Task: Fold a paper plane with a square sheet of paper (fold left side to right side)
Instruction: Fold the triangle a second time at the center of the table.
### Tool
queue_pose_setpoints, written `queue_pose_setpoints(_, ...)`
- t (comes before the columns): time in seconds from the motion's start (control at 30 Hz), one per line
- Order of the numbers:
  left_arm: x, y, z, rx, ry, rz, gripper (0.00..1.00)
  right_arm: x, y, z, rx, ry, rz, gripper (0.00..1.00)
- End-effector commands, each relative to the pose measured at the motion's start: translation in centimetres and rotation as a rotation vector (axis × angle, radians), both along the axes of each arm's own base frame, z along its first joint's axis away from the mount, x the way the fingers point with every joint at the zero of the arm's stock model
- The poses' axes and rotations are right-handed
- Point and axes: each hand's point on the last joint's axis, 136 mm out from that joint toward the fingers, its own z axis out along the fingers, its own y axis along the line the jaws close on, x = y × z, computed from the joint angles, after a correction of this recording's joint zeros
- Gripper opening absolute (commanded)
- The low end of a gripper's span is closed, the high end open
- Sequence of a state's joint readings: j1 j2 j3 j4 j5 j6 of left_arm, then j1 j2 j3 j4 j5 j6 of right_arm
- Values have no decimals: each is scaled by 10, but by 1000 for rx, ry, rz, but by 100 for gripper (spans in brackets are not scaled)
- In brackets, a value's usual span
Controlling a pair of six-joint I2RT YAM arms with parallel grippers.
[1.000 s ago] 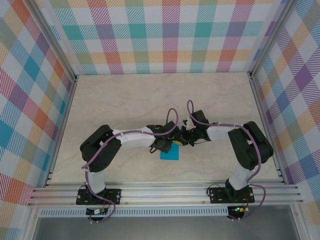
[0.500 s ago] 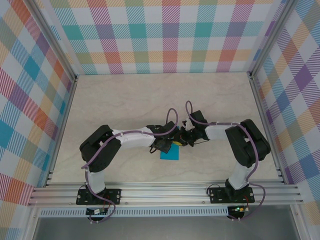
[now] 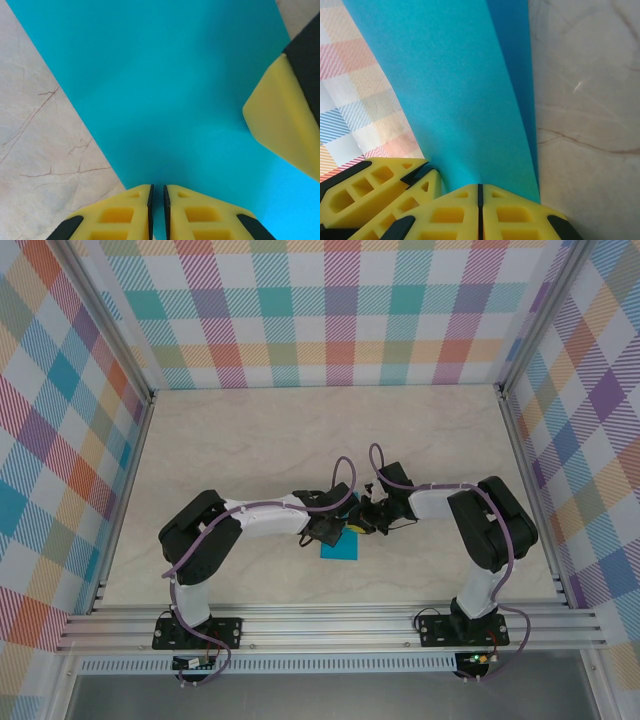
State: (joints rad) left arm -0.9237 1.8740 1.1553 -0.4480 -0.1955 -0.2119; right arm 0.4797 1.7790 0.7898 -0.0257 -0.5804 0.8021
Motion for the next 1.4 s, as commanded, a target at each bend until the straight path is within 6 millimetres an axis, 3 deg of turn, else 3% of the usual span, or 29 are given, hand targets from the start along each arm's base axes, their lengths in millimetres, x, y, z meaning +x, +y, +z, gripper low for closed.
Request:
queue_pose_setpoints(0.0,-8,23,-7,70,34,14,16,-13,-8,-21,-64,48,17,8)
queue_pose_setpoints(0.2,-2,14,27,12,-12,3,21,-20,-16,-33,-108,76,18,8)
queue_pose_setpoints(0.37,2,8,67,-60,-63,-2,34,-20,-16,-38,-115,86,16,8)
queue_pose_setpoints(0.53,-8,-1,89,-163,-43,-31,40,-21,-17,-39,-119,90,15,8)
queue_pose_setpoints(0.83,-44,-39,66,-382,174,-81,39,-20,-16,-38,-117,86,15,8)
queue_pose_setpoints(1.07,-42,-38,35,-307,217,-57,38,-20,-17,-38,-121,87,17,8)
queue_pose_setpoints(1.37,-39,-21,11,-254,248,-10,38,-21,-18,-39,-125,89,20,8)
